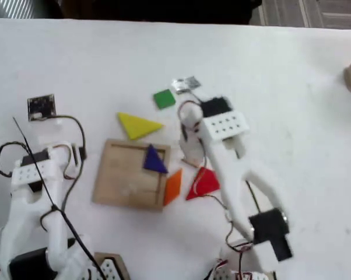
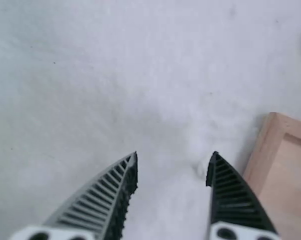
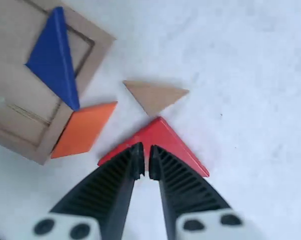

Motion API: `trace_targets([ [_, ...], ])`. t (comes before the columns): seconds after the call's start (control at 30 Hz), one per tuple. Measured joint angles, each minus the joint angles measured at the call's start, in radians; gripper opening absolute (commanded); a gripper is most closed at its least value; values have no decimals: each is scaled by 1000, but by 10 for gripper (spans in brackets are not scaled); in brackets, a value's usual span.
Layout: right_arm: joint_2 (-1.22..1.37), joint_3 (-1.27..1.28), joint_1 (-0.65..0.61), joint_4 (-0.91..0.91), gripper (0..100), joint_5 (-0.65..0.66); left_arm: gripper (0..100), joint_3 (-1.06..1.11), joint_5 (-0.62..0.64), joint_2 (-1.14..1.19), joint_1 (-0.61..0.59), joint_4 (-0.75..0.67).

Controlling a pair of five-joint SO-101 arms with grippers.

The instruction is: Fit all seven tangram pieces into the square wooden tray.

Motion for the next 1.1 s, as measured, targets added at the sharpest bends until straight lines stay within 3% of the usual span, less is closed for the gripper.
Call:
trace_targets([
  [0.2, -258, 295, 150, -117, 17, 12, 229, 0, 0, 0, 2, 0],
  [0.47, -535, 778, 427, -382, 17, 155, 226, 0, 0, 0, 84, 0],
  [0.7, -677, 927, 522, -417, 17, 160, 89, -41, 0, -6, 187, 44],
  [0.9, -692, 997, 605, -454, 17, 255, 63, -178, 0, -115, 374, 229],
  [1.1, -697, 1013, 611, -470, 17, 293, 24, -253, 64, -180, 704, 298],
])
